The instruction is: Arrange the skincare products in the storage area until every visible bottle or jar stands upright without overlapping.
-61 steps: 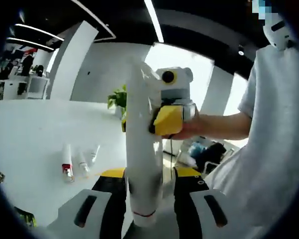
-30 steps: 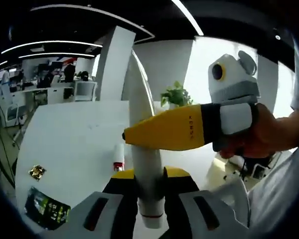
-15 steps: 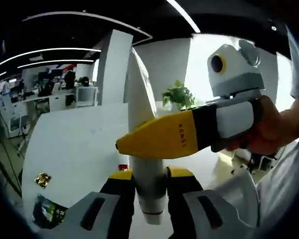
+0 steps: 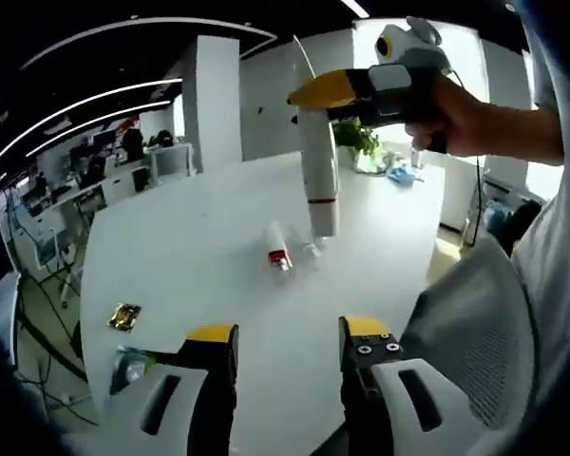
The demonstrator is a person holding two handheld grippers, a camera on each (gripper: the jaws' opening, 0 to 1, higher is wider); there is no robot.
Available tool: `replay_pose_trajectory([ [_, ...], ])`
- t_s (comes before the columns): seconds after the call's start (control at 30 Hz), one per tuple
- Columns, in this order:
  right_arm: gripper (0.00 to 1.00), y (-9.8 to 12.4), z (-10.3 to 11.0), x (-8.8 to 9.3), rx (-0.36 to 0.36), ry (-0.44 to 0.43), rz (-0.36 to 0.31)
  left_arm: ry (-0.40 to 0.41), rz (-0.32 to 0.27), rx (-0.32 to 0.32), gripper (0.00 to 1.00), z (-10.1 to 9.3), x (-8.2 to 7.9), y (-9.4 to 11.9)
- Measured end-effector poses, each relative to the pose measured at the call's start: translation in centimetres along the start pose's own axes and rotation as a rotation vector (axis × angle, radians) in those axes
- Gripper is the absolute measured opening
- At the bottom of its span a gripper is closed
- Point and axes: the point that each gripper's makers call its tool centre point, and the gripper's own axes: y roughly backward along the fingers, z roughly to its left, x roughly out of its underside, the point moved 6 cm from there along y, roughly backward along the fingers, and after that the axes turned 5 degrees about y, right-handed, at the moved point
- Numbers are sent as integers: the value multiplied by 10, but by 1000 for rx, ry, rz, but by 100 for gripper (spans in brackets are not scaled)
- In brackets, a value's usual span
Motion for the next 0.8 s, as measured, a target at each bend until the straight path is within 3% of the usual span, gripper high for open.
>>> replay_pose_trajectory([
  [0.03,27,0,-4,-1,11,0,-4,8,10,-17,35,3,4,2],
  [0.17,28,0,-20,-5,37,-5,-6,60,-97,-54,34,11,7,13],
  [0.2,28,0,-24,-6,45,-3,-7,42,-85,-39,30,12,11,17],
  [0.23,28,0,-23,-6,52,4,-7,24,-59,-64,21,14,14,18],
  [0.27,28,0,-25,-7,58,8,-5,19,-7,-111,0,18,19,20],
  [0.3,28,0,-28,-7,64,9,-5,62,43,-32,1,7,32,20],
  [0.33,28,0,-30,-7,66,5,-5,13,-4,-88,0,18,31,18],
  [0.4,28,-1,-34,-8,74,-4,-6,52,-38,-99,0,20,30,19],
  [0.47,28,-4,-43,-10,81,-1,-6,14,31,-137,0,23,37,18],
  [0.53,28,-6,-47,-11,88,-4,-8,-46,75,-135,0,21,44,15],
  [0.63,28,-9,-53,-13,102,-2,-9,4,84,-129,0,17,52,11],
  [0.8,28,-15,-69,-15,131,-4,-8,26,85,-171,1,17,58,8],
])
